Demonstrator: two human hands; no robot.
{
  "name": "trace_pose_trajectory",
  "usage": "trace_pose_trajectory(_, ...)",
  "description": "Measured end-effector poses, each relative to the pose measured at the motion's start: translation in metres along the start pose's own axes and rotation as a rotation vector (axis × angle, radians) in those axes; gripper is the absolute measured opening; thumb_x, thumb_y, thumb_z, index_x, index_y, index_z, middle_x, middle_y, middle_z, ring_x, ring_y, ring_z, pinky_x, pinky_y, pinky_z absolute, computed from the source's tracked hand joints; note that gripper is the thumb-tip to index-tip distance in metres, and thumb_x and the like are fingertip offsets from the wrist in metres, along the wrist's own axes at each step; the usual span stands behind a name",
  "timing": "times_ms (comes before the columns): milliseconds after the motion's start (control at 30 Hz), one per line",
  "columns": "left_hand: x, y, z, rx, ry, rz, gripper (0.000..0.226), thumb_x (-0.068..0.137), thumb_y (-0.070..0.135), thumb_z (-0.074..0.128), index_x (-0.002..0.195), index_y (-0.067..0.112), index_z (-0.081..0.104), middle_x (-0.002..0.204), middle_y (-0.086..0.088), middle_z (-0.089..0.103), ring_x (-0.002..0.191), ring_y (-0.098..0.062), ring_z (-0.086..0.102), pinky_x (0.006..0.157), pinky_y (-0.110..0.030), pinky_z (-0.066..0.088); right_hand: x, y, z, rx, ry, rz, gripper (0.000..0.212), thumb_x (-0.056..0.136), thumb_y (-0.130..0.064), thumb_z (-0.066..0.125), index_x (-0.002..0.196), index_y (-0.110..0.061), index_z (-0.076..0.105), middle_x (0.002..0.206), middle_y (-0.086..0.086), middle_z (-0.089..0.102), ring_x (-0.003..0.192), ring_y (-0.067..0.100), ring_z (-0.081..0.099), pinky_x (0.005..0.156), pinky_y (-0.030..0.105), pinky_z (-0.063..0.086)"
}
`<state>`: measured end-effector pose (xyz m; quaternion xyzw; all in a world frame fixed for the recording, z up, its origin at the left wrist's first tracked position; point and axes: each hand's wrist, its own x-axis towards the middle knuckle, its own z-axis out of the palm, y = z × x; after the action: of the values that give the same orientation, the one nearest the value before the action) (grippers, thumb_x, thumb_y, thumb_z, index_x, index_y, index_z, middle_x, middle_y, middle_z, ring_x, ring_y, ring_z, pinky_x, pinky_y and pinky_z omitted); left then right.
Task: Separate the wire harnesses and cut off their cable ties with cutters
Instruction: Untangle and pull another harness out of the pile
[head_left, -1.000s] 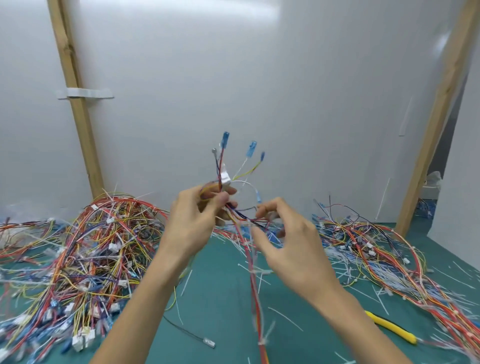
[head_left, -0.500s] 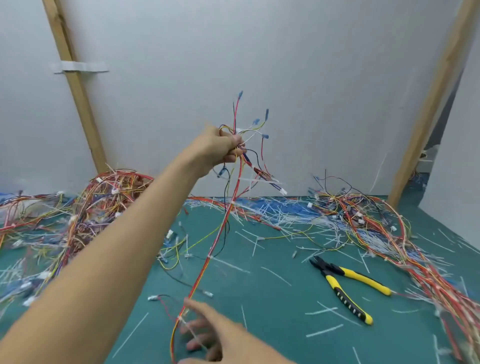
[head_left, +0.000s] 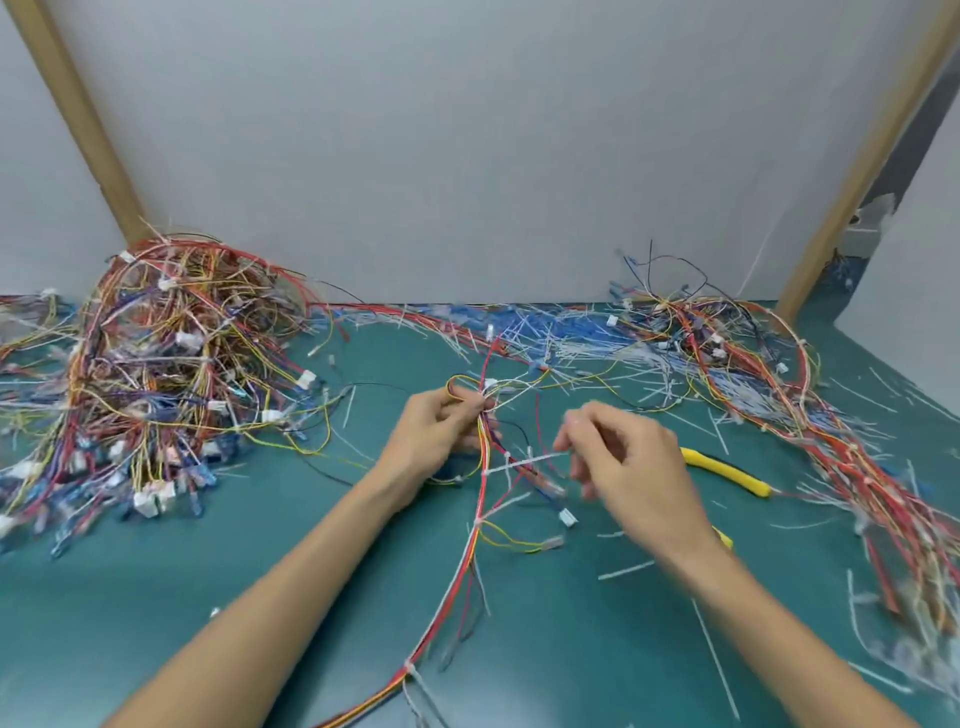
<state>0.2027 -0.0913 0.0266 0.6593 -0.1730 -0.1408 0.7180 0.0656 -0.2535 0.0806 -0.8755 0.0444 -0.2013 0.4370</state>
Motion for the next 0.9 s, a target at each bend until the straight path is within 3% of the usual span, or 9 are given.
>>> trace_pose_trajectory(100,-0.002,-0.009,-0.005,-0.107,0.093,0.050,0.017,0.101,0.015,0.052,0.101,0.001,0.061,0.080,-0.002,0.072,0.071,-0.017,0.070,0.058,-0.018,0.054,0.028,0.040,0.015,-0.097,-0.012,0.011,0.021,0.099,-0.025,0.058,0.083,-0.025,0.071,0.075,-0.016,0.069,0.071,0.008,0.064,0.072,0.027,0.047)
trace_pose_trajectory(233,0.000,-0.011,-0.009,-0.226,0.029,0.064,0.015,0.097,0.010,0.054,0.108,0.003,0.061,0.085,-0.003,0.074,0.076,-0.017,0.073,0.067,-0.019,0.056,0.019,0.059,0.038,-0.176,-0.168,0.002,0.016,0.099,-0.037,0.058,0.100,-0.031,0.073,0.092,-0.015,0.073,0.085,0.003,0.064,0.080,0.029,0.049)
trace_pose_trajectory(300,0.000,-0.010,-0.009,-0.270,-0.025,0.054,0.022,0.090,0.010,0.057,0.110,0.003,0.060,0.086,-0.002,0.074,0.075,-0.016,0.073,0.070,-0.022,0.057,0.013,0.059,0.042,-0.155,-0.185,-0.053,0.013,0.096,-0.037,0.063,0.101,-0.030,0.073,0.084,-0.011,0.071,0.079,0.006,0.061,0.079,0.026,0.049)
trace_pose_trajectory(367,0.000,-0.011,-0.009,-0.278,-0.056,0.074,0.020,0.089,0.008,0.056,0.108,0.006,0.059,0.086,0.001,0.074,0.077,-0.015,0.073,0.073,-0.024,0.058,0.011,0.058,0.040,-0.077,-0.205,-0.075,0.009,0.094,-0.033,0.068,0.095,-0.028,0.076,0.071,-0.007,0.065,0.066,0.008,0.053,0.068,0.024,0.046)
trace_pose_trajectory(467,0.000,-0.015,-0.008,-0.225,-0.065,0.130,0.019,0.096,-0.004,0.050,0.107,0.009,0.058,0.088,0.005,0.073,0.081,-0.016,0.074,0.073,-0.025,0.058,0.012,0.060,0.037,0.006,-0.179,-0.067,0.007,0.090,-0.027,0.075,0.086,-0.021,0.076,0.057,-0.013,0.050,0.057,0.006,0.041,0.057,0.016,0.032)
trace_pose_trajectory(567,-0.001,-0.015,-0.006,-0.169,-0.033,0.156,0.019,0.099,-0.003,0.049,0.107,0.011,0.058,0.094,-0.001,0.070,0.079,-0.019,0.075,0.070,-0.024,0.058,0.012,0.058,0.037,0.002,-0.047,-0.104,0.009,0.086,-0.022,0.078,0.082,-0.017,0.072,0.067,-0.016,0.060,0.062,0.006,0.052,0.060,0.016,0.037)
trace_pose_trajectory(700,-0.003,-0.015,-0.002,-0.071,0.009,0.161,0.017,0.102,0.001,0.047,0.108,0.015,0.055,0.096,-0.010,0.068,0.064,-0.017,0.072,0.052,-0.019,0.051,0.011,0.058,0.037,-0.026,0.051,-0.153,0.010,0.085,-0.018,0.079,0.083,-0.022,0.070,0.081,-0.009,0.066,0.073,0.010,0.058,0.065,0.019,0.040)
trace_pose_trajectory(833,-0.006,-0.012,-0.001,-0.003,-0.021,0.183,0.018,0.103,0.001,0.046,0.109,0.015,0.055,0.094,-0.015,0.065,0.050,-0.014,0.048,0.049,-0.020,0.039,0.017,0.064,0.034,0.233,-0.047,0.049,0.005,0.091,-0.024,0.070,0.090,-0.020,0.073,0.078,-0.010,0.068,0.071,0.007,0.056,0.068,0.025,0.041)
trace_pose_trajectory(900,-0.008,-0.010,0.000,0.016,-0.048,0.181,0.016,0.104,0.001,0.046,0.109,0.013,0.054,0.092,-0.017,0.063,0.049,-0.013,0.039,0.049,-0.020,0.036,0.019,0.065,0.031,0.403,-0.128,0.131,0.015,0.082,-0.026,0.065,0.090,-0.016,0.072,0.076,-0.006,0.070,0.070,0.009,0.056,0.065,0.024,0.040)
